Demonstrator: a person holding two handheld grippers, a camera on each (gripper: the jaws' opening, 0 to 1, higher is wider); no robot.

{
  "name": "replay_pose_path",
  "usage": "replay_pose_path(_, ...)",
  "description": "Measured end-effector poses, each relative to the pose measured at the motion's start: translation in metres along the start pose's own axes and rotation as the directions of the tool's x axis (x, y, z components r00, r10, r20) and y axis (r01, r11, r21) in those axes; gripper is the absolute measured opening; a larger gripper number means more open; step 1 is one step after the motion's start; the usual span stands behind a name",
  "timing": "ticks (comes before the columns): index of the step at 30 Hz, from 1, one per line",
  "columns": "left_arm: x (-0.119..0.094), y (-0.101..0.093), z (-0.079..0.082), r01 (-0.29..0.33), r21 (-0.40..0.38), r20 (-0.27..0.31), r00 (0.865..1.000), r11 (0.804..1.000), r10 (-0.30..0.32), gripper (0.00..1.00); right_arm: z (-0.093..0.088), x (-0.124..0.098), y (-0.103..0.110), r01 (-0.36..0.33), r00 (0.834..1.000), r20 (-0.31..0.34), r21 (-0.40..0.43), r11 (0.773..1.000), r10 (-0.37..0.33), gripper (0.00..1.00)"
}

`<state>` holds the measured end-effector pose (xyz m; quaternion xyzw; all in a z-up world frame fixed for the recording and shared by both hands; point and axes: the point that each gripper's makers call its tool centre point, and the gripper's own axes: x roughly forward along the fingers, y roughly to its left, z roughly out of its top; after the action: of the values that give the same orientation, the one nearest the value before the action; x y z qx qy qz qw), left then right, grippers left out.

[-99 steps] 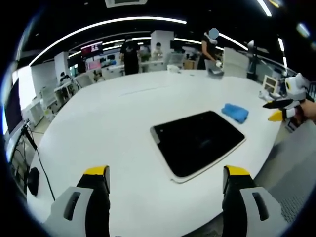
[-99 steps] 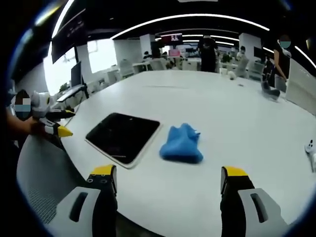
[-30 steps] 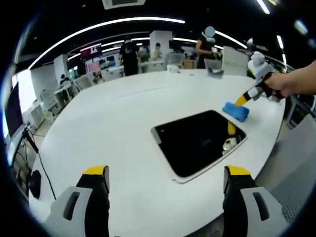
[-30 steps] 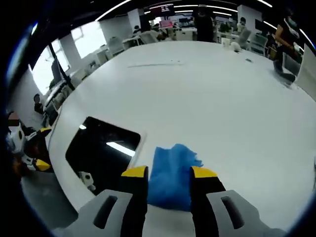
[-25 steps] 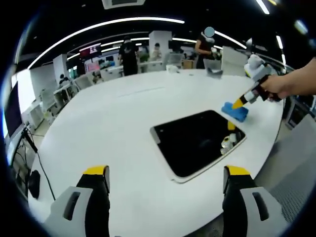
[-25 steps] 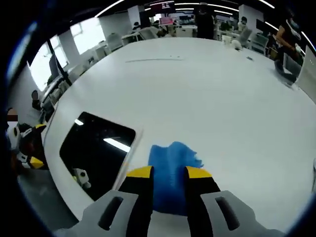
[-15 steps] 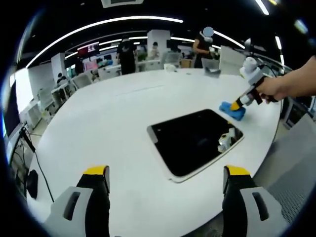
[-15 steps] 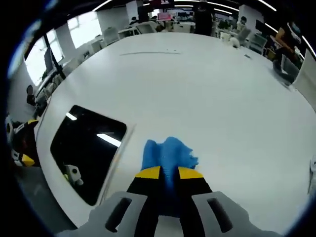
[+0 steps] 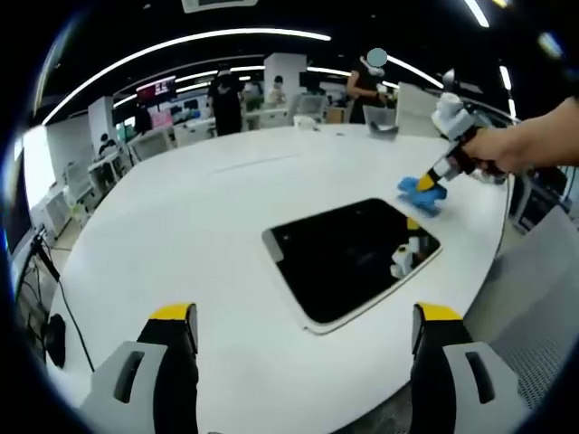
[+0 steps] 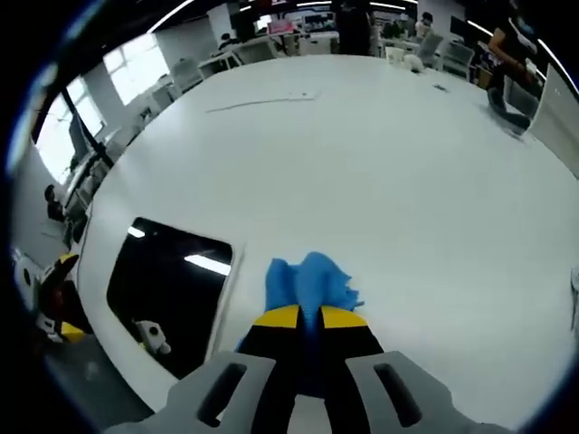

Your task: Wipe the mirror surface with the cleaning cloth until all visible marks leave the cleaned area.

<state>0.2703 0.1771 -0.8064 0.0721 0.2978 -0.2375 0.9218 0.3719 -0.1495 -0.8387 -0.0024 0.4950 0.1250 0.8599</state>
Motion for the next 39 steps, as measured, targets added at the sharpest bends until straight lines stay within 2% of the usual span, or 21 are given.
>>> replay_pose_path(11,-0.001,0.000,0.000,0.000,-0.003,0.003,1.000,1.000,0.000,0.99,0.003,-0.009,0.000,0.000,1.000,-0.008,0.090,0.996,0.001,0.02)
replay_pose_path(18,-0.002,0.002,0.001,-0.008,0.002,0.008,1.000,1.000,0.008,0.99,0.003,-0.008,0.004,0.004,1.000,-0.012,0.080,0.997,-0.003,0.02)
replay_pose_path(24,-0.001,0.001,0.001,-0.004,0.002,0.010,1.000,1.000,0.004,0.99,0.006,0.002,0.006,0.009,1.000,-0.021,0.066,0.998,-0.008,0.02)
replay_pose_path(28,-0.004,0.006,0.006,-0.032,0.013,0.035,0.999,0.999,0.031,0.99,0.008,0.009,0.014,0.001,1.000,-0.025,0.071,0.997,0.001,0.02)
replay_pose_path(31,-0.002,0.003,0.003,-0.016,0.004,0.020,1.000,1.000,0.016,0.99,0.009,0.014,0.019,0.000,1.000,-0.031,0.071,0.997,0.003,0.02)
replay_pose_path(39,-0.001,-0.003,0.005,0.014,0.004,0.028,1.000,1.000,-0.014,0.99,0.013,0.021,0.036,0.008,0.999,-0.041,0.078,0.997,-0.005,0.02)
